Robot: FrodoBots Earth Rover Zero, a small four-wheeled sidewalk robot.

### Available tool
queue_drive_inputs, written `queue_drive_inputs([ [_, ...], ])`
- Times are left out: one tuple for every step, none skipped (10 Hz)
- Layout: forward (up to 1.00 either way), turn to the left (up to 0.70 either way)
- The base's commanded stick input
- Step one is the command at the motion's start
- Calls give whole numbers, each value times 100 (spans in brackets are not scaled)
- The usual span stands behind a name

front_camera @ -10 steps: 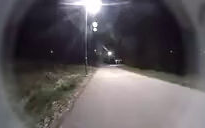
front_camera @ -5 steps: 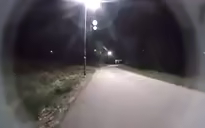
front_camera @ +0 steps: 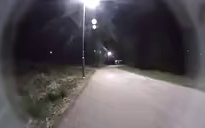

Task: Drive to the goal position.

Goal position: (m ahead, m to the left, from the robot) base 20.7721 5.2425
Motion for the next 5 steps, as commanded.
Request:
queue_drive_inputs([
  [70, 1],
  [70, 1],
  [70, 1],
  [70, 1],
  [70, 0],
])
